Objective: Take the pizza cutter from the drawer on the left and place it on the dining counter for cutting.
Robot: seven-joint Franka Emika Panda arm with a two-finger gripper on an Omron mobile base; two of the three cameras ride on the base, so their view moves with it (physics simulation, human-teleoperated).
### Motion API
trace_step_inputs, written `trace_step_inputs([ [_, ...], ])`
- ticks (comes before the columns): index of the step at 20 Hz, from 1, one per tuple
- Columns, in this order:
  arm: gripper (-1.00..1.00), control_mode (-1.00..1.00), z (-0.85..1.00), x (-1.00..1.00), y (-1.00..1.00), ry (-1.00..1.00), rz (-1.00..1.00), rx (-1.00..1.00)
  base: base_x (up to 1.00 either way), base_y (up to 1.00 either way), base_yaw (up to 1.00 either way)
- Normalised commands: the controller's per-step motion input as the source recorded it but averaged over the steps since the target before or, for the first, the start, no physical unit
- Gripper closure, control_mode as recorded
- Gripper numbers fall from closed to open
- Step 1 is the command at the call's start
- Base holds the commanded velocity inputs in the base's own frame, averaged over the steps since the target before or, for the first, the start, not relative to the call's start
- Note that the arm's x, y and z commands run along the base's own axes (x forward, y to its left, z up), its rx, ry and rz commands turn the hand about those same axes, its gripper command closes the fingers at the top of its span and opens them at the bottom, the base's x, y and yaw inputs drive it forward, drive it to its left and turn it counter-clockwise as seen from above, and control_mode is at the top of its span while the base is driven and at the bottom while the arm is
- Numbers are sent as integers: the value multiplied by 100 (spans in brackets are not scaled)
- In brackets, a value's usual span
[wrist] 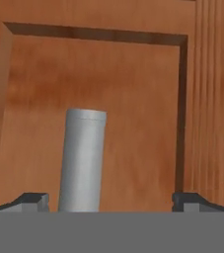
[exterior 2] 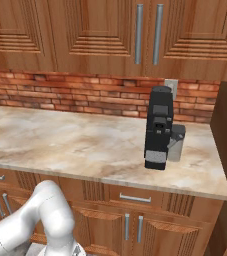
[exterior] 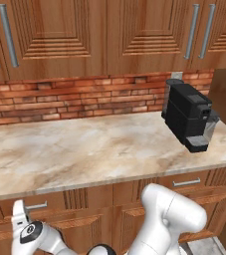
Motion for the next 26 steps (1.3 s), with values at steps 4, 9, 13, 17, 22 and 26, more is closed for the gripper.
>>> trace_step_inputs([
  [4,-100,-100,-55,8,-22,-7,2,1,0,0,0],
  [9,-100,-100,-49,34,-25,-11,0,1,0,0,0],
  [13,-100,-100,-30,35,-24,-11,1,2,0,0,0],
  [17,-100,-100,-36,29,-12,-8,1,0,0,0,0],
  [22,100,-100,-8,7,-1,-1,0,0,0,0,0],
  [26,100,-100,0,0,0,0,0,0,0,0,0],
])
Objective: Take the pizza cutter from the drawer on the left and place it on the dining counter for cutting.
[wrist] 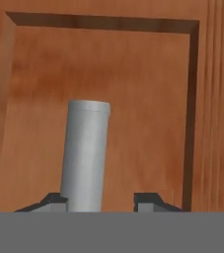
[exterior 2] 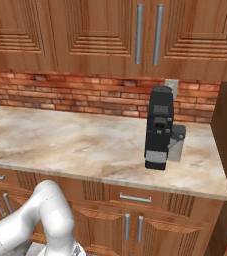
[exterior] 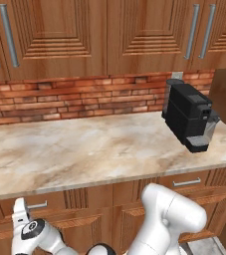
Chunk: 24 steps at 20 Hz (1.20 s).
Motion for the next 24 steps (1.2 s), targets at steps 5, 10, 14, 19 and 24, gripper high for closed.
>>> trace_step_inputs([
  [5,100,-100,0,0,0,0,0,0,0,0,0],
  [10,100,-100,-5,-18,0,0,0,0,0,0,0],
  [14,100,-100,-22,-77,0,0,0,0,0,0,0],
  [19,100,-100,-28,-89,0,0,-1,0,0,0,0],
  [24,100,-100,-22,-81,0,0,0,0,0,0,0],
])
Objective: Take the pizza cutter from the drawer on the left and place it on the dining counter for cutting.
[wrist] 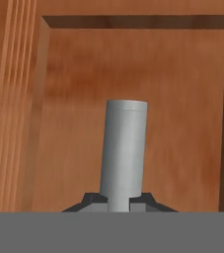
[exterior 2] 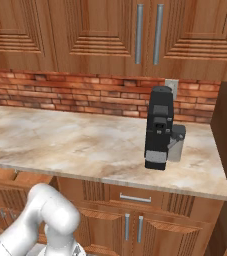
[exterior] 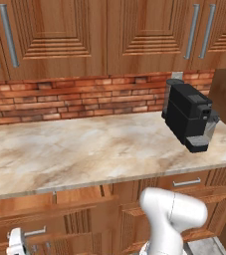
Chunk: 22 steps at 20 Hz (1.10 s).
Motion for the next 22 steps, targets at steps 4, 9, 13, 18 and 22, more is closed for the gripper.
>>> trace_step_inputs([
  [4,100,-100,-24,-77,0,0,0,0,0,0,0],
  [9,100,-100,-18,-77,0,0,0,0,0,0,0],
  [13,100,-100,-18,-77,0,0,0,0,0,0,0],
  [18,100,-100,-15,-76,0,0,0,0,0,0,0],
  [22,100,-100,-18,-70,0,0,0,0,0,0,0],
])
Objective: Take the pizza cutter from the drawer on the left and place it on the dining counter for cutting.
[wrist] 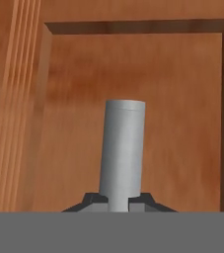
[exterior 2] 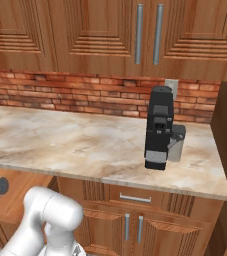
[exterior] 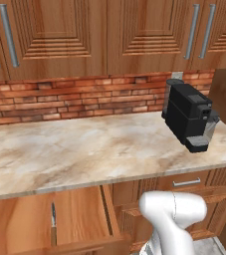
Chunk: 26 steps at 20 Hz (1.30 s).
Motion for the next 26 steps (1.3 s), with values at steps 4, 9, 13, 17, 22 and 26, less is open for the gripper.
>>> trace_step_inputs([
  [4,100,-100,-16,-62,0,0,0,0,0,0,0],
  [9,100,-100,-14,-56,0,0,0,0,0,0,0],
  [13,100,-100,-19,-58,0,0,0,0,0,0,0],
  [17,100,-100,-16,-51,0,0,0,0,0,0,0],
  [22,-100,-100,-13,-46,0,0,0,0,0,0,0],
  [26,-100,-100,-2,-50,0,0,-1,0,0,0,0],
])
